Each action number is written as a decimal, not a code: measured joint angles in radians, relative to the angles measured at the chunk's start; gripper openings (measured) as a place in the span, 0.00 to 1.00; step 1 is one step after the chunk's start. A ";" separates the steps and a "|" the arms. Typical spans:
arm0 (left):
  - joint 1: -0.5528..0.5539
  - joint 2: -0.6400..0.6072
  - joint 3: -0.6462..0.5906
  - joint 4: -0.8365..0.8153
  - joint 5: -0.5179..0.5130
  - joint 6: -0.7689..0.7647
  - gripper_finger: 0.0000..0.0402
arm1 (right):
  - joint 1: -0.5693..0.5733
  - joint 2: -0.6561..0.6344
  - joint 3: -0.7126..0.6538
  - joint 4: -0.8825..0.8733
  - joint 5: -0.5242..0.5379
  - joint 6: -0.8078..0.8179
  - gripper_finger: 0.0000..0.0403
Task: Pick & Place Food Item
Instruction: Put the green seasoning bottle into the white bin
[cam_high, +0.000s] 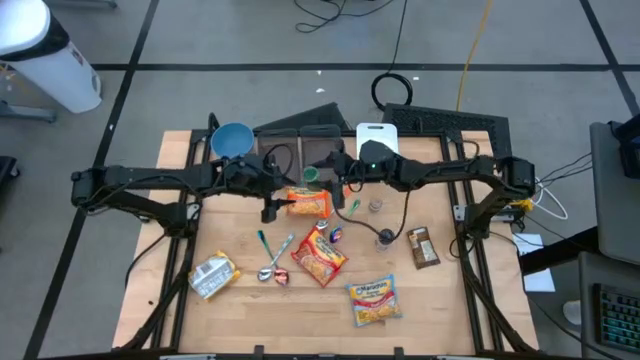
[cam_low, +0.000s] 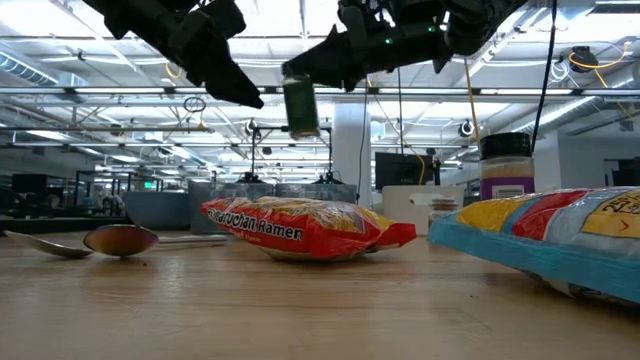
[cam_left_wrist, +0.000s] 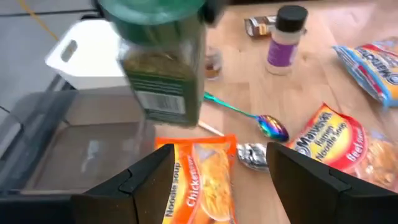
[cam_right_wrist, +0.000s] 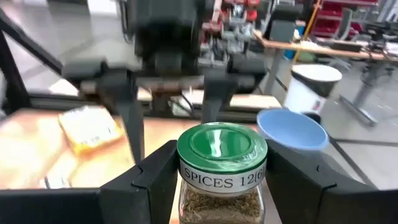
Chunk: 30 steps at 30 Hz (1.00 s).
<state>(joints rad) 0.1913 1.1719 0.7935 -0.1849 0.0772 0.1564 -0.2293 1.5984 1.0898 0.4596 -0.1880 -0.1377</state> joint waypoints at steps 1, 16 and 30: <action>0.000 -0.013 0.000 -0.024 0.000 -0.001 0.64 | 0.000 -0.016 -0.001 -0.026 0.015 -0.018 0.49; -0.005 -0.260 -0.006 -0.277 0.005 -0.054 0.57 | -0.066 -0.268 -0.001 -0.286 0.245 -0.114 0.49; -0.013 -0.538 -0.335 -0.036 0.004 -0.182 0.57 | -0.268 -0.372 -0.356 0.039 0.238 0.072 0.49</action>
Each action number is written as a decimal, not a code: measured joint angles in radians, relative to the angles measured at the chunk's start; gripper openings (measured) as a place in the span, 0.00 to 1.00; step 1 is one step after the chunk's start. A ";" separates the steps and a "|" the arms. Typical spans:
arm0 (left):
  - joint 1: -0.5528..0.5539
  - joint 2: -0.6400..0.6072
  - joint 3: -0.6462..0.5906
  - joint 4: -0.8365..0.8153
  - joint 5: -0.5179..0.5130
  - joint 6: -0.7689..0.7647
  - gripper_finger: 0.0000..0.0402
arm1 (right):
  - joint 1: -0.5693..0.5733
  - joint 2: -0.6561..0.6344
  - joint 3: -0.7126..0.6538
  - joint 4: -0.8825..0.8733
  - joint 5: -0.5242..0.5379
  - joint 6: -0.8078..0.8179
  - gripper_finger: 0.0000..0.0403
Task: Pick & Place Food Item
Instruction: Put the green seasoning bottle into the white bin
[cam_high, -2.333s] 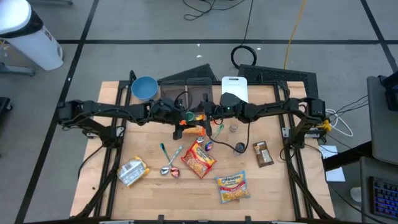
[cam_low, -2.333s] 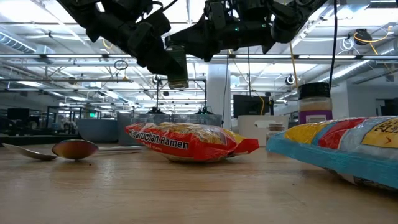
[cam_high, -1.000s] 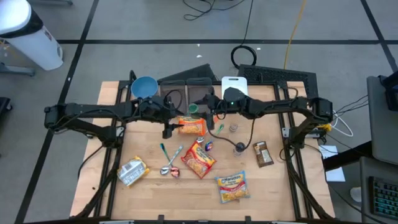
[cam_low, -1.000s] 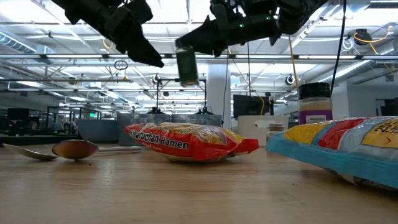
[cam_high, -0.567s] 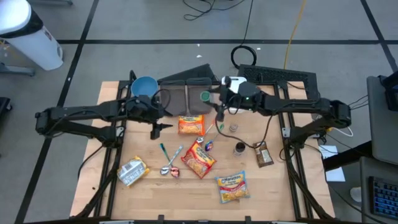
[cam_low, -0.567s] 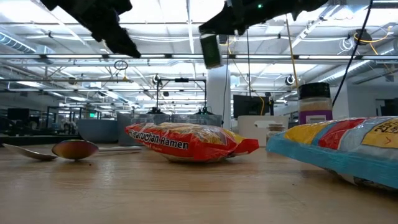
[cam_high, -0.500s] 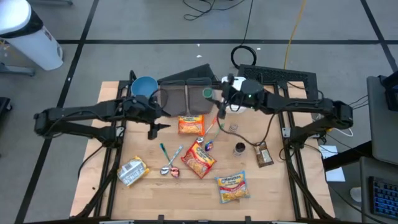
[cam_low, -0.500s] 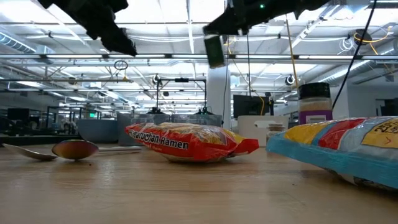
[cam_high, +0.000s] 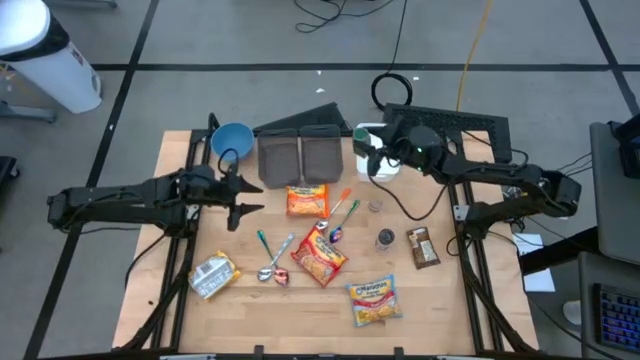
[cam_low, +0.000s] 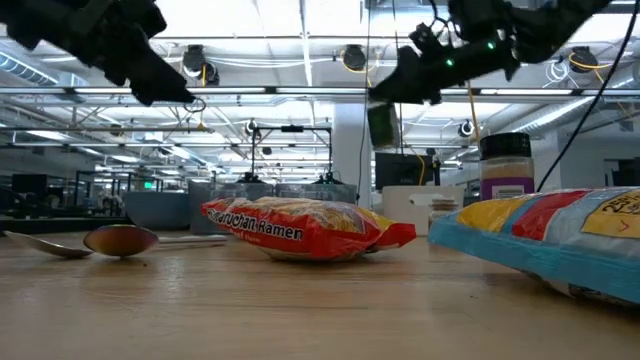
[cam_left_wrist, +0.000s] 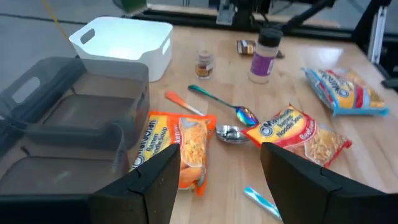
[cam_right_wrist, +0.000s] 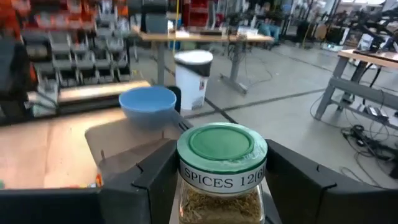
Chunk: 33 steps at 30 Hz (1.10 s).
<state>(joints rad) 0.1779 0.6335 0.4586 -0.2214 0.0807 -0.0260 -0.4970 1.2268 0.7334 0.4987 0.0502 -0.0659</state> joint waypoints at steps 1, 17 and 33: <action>0.000 -0.012 -0.027 0.025 0.000 -0.009 0.57 | -0.007 -0.008 -0.036 0.041 0.001 0.013 0.49; -0.002 -0.032 -0.194 0.363 -0.003 -0.059 0.57 | -0.059 -0.036 -0.346 0.445 0.160 0.102 0.49; -0.002 -0.032 -0.194 0.392 -0.017 -0.063 0.57 | -0.101 0.204 -0.328 0.640 0.192 0.115 0.49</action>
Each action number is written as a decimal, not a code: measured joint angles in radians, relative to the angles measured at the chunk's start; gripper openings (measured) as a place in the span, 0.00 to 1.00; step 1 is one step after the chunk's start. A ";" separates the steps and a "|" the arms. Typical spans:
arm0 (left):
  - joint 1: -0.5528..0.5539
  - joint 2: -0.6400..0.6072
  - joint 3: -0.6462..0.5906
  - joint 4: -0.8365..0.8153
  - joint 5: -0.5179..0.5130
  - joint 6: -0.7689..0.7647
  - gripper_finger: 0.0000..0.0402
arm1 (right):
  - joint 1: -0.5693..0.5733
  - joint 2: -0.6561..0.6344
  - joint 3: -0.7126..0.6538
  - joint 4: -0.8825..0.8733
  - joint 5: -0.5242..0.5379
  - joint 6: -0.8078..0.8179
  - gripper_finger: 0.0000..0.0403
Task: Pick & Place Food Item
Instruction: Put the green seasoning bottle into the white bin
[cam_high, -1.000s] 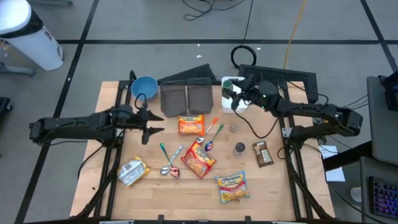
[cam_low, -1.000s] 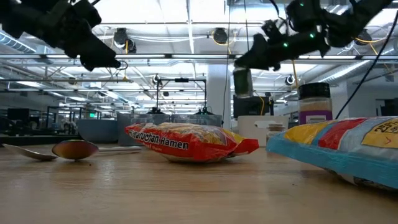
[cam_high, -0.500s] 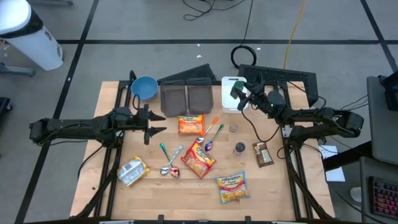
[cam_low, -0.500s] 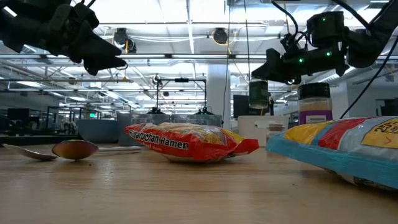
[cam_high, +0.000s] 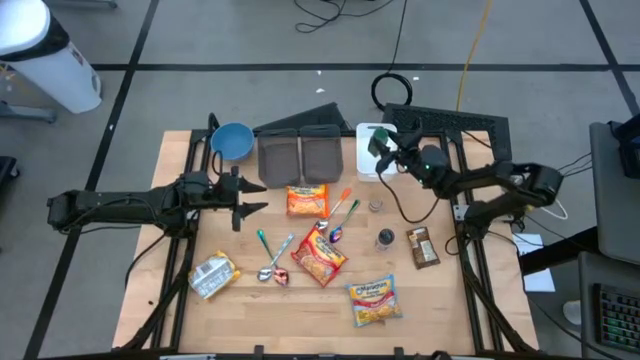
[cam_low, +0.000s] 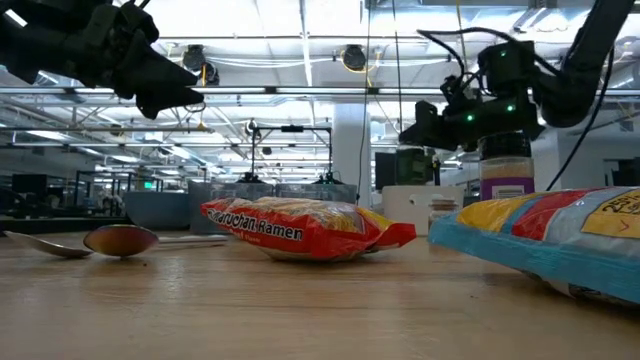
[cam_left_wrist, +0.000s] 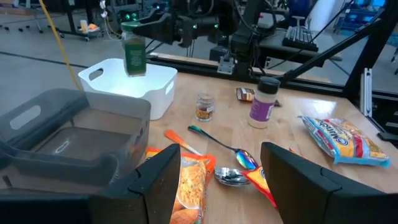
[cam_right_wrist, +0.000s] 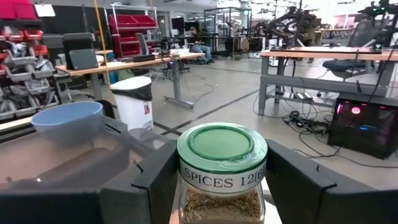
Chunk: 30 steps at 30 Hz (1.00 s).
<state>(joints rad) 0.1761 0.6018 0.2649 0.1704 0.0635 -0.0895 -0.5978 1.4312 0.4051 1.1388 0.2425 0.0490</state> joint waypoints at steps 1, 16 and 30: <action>0.000 0.000 0.000 0.000 0.000 0.000 0.57 | -0.005 0.016 0.009 0.000 0.000 0.001 0.49; 0.000 0.000 0.000 -0.015 -0.009 -0.001 0.57 | -0.038 0.218 0.142 -0.005 -0.007 -0.019 0.49; 0.000 0.000 0.000 -0.019 -0.021 0.009 0.57 | -0.047 0.332 0.160 0.062 0.054 0.020 0.49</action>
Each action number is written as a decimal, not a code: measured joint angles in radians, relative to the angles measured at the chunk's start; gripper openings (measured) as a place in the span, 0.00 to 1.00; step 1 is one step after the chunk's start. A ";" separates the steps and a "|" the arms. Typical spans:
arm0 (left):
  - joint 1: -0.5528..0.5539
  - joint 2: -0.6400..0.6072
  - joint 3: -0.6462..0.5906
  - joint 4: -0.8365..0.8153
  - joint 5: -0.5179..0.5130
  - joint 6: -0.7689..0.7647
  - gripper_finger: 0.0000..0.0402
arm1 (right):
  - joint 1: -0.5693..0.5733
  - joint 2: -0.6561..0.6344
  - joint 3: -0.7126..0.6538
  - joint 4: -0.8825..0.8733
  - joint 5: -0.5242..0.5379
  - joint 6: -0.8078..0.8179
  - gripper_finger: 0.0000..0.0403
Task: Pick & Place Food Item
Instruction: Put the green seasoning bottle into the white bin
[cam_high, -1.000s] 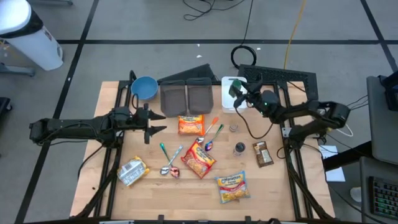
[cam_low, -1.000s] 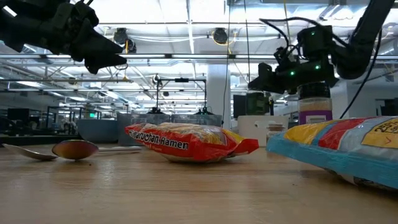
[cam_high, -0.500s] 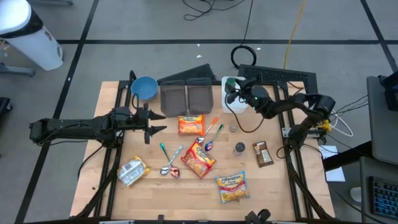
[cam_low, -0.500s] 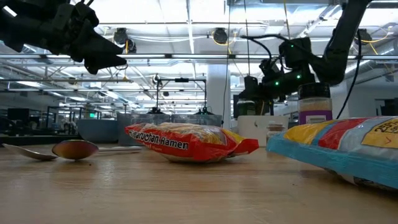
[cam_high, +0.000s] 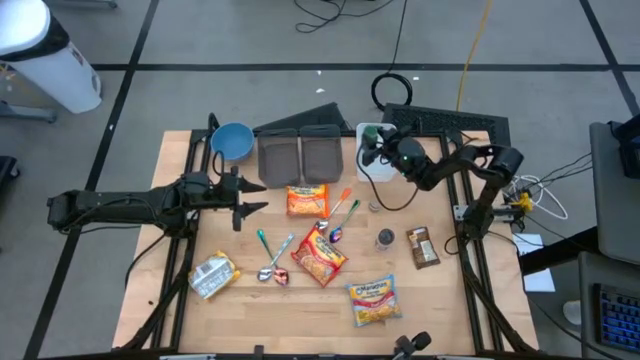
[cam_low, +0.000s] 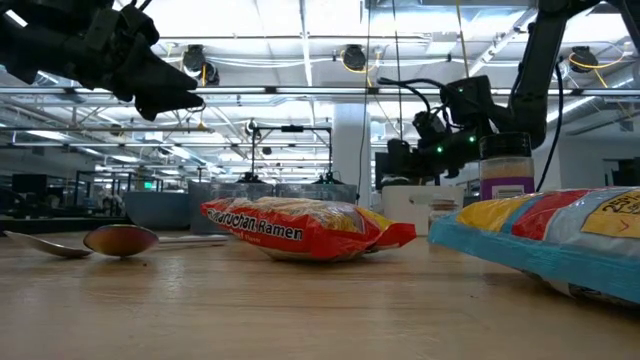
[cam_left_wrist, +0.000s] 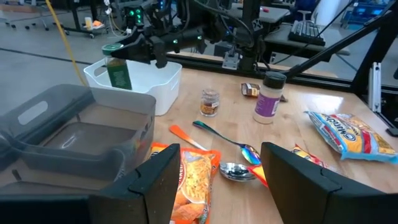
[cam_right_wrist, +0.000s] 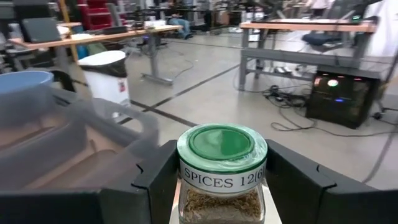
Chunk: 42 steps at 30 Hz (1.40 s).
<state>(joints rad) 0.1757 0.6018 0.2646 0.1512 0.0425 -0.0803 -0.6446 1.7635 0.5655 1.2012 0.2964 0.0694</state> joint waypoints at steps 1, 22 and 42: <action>0.000 0.000 0.000 0.000 -0.001 0.000 0.57 | 0.000 0.003 0.000 0.006 0.014 0.001 0.49; 0.000 0.000 0.000 0.002 -0.045 0.019 0.57 | 0.006 0.018 0.018 0.022 0.104 0.058 0.49; 0.000 0.000 0.000 -0.008 -0.044 0.006 0.57 | 0.051 0.104 0.113 -0.016 0.231 -0.004 0.49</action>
<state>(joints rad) 0.1759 0.6018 0.2646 0.1432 -0.0019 -0.0738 -0.5934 1.8679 0.6789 1.1848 0.5277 0.0650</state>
